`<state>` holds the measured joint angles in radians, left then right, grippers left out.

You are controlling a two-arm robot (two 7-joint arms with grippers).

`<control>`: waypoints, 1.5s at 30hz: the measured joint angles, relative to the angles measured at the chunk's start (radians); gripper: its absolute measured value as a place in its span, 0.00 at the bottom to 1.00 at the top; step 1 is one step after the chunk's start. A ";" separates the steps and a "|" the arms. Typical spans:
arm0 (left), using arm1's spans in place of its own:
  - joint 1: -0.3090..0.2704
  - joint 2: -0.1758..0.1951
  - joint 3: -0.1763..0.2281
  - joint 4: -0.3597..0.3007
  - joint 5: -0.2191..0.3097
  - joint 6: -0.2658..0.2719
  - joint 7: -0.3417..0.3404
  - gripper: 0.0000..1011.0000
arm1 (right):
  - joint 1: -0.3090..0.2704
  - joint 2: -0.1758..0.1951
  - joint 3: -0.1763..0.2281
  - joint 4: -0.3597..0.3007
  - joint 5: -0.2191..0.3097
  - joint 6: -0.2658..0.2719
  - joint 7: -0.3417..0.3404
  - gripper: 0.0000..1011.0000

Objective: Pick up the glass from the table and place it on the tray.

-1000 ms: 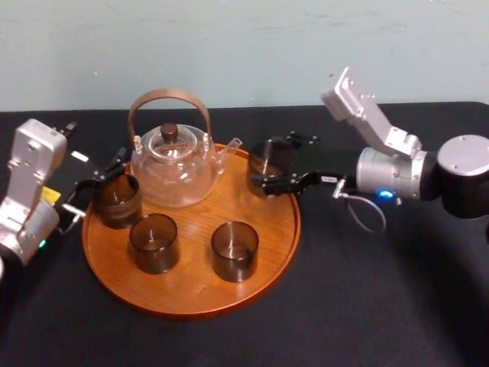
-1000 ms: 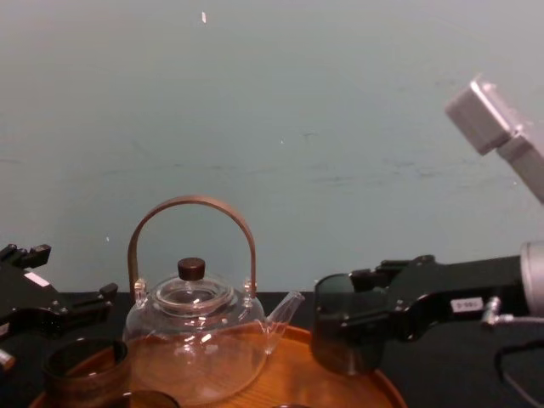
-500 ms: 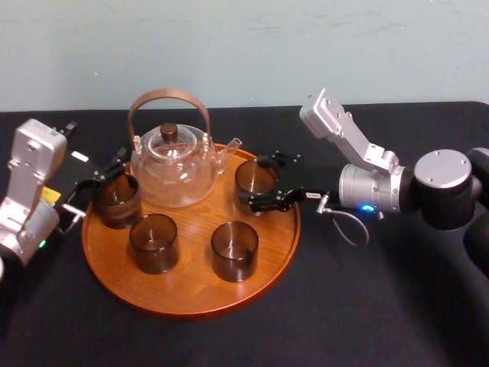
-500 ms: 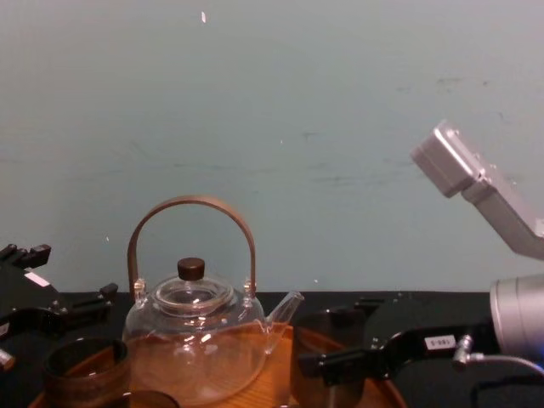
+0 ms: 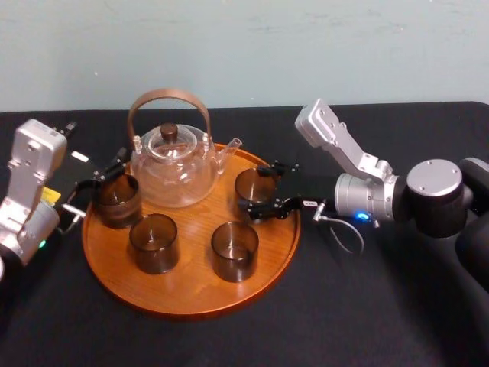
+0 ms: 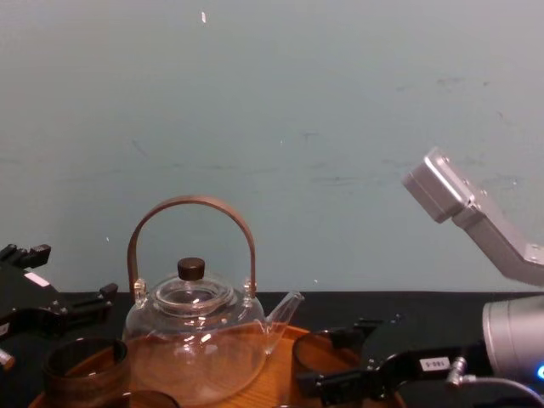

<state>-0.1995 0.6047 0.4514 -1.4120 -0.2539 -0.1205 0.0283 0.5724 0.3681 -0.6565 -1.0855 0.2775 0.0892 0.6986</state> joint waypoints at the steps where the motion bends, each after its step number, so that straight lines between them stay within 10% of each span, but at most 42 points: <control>1: 0.000 0.000 0.000 0.000 0.000 0.000 0.000 0.99 | 0.000 -0.001 0.000 0.002 0.000 0.000 -0.001 0.90; 45: 0.000 0.000 0.000 0.000 0.000 0.000 0.000 0.99 | -0.012 0.010 0.010 -0.013 0.006 0.003 0.002 0.99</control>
<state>-0.1995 0.6047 0.4514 -1.4120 -0.2539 -0.1205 0.0283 0.5602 0.3782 -0.6470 -1.0981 0.2834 0.0918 0.7001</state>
